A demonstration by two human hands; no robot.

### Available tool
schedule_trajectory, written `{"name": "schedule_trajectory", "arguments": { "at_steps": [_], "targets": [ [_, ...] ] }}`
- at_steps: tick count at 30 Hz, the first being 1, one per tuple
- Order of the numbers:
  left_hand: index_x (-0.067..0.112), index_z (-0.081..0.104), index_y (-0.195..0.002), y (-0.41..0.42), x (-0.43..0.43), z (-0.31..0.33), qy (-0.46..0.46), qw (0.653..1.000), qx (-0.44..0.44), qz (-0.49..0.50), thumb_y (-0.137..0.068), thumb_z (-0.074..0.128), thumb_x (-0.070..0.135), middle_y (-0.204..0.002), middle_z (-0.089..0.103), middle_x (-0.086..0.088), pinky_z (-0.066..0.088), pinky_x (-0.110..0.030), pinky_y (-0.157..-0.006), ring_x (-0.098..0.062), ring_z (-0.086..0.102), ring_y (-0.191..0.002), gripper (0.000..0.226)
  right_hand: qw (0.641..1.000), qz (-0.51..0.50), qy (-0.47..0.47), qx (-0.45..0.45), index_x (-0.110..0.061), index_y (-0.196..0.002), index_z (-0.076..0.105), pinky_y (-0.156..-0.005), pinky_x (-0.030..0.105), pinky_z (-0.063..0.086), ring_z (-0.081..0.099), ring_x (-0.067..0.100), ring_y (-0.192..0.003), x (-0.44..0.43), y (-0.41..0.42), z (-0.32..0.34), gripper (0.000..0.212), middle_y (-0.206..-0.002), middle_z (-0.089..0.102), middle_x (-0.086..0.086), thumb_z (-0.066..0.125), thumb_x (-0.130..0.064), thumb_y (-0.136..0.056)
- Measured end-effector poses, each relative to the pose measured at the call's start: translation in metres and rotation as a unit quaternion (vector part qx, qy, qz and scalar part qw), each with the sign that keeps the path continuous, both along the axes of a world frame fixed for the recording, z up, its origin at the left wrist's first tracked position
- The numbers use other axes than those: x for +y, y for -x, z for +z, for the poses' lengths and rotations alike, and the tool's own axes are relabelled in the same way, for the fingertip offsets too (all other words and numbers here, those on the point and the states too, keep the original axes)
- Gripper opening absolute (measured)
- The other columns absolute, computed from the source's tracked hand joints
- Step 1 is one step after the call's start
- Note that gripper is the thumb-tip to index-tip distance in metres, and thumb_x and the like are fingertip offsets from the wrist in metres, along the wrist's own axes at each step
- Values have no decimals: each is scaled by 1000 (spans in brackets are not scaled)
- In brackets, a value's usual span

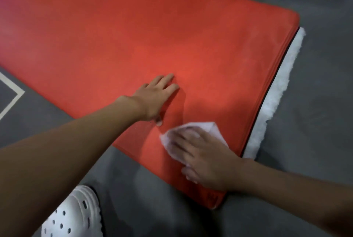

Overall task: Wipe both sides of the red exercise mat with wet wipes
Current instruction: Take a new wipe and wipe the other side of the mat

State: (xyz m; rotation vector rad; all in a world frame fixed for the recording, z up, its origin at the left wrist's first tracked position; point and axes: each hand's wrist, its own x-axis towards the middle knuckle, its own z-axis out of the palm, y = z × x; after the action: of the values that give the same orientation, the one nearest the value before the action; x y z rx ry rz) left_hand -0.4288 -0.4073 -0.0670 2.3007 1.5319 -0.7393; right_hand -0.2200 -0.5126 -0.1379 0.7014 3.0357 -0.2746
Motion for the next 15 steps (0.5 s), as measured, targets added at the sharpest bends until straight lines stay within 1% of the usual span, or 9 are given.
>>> {"name": "schedule_trajectory", "arguments": {
  "at_steps": [1, 2, 4, 6, 8, 10, 11, 13, 15],
  "targets": [
    [18, 16, -152, -1, 6, 1, 24, 1000, -11, 6, -53, 94, 31, -163, 1, -11, 27, -49, -116, -33, 8, -149, 127, 999, 44, -8, 7, -14, -151, 35, -118, 49, 19, 22, 29, -148, 7, -6, 1, 63, -159, 29, 12, 35, -47, -98],
    [14, 20, -151, -3, 12, 2, 40, 999, -23, 12, -53, 94, 30, -162, 7, -14, 25, -44, -117, -34, 13, -148, 124, 999, 41, -22, 12, -15, -150, 39, -118, 47, 20, 24, 27, -148, 21, -12, 3, 60, -158, 33, 11, 34, -46, -99],
    [12, 33, -146, -9, 23, 4, 34, 998, -51, 28, -58, 92, 31, -149, 32, -16, 30, -37, -112, -37, 35, -135, 108, 996, -72, -51, 30, -14, -148, 43, -118, 47, 22, 30, 28, -146, 51, -20, 0, 59, -156, 37, 14, 33, -46, -99],
    [20, 33, -146, -15, 31, 6, 1, 997, -63, 37, -61, 91, 34, -133, 42, -10, 37, -41, -104, -37, 45, -118, 104, 983, -175, -37, 29, -10, -147, 43, -118, 52, 22, 29, 32, -146, 53, -17, -1, 62, -156, 34, 18, 37, -46, -97],
    [27, 20, -153, -21, 34, 5, -36, 998, -29, 33, -63, 89, 34, -136, 36, -9, 40, -44, -101, -36, 41, -119, 114, 992, -124, 2, 35, -10, -148, 42, -117, 54, 22, 26, 35, -146, 26, -6, -3, 66, -157, 32, 18, 39, -48, -94],
    [31, 4, -156, -28, 37, 1, -51, 998, 28, -4, -65, 88, 33, -150, 21, -11, 37, -46, -104, -35, 28, -135, 123, 999, -27, -18, 28, -13, -149, 40, -117, 51, 21, 25, 31, -147, 29, -17, -4, 63, -157, 35, 12, 38, -48, -96],
    [31, -1, -156, -31, 39, -1, -44, 998, 38, -22, -65, 88, 31, -158, 9, -12, 33, -47, -109, -33, 18, -142, 127, 998, -42, -36, 21, -14, -149, 40, -118, 50, 21, 26, 30, -147, 43, -24, -3, 62, -156, 36, 11, 37, -47, -97],
    [32, -5, -156, -35, 44, -1, -13, 999, 34, -33, -62, 89, 25, -163, -6, -10, 29, -49, -115, -32, 6, -149, 133, 979, -194, -56, 25, -11, -150, 38, -119, 51, 19, 25, 31, -148, 75, -33, -2, 62, -157, 34, 15, 31, -45, -99],
    [32, 2, -155, -39, 51, 1, 3, 999, 33, -26, -55, 93, 24, -162, 2, -9, 34, -50, -112, -34, 14, -146, 136, 954, -298, -35, 20, -6, -149, 40, -119, 54, 17, 24, 35, -148, 70, -25, -1, 66, -156, 32, 22, 30, -44, -96]
  ]
}}
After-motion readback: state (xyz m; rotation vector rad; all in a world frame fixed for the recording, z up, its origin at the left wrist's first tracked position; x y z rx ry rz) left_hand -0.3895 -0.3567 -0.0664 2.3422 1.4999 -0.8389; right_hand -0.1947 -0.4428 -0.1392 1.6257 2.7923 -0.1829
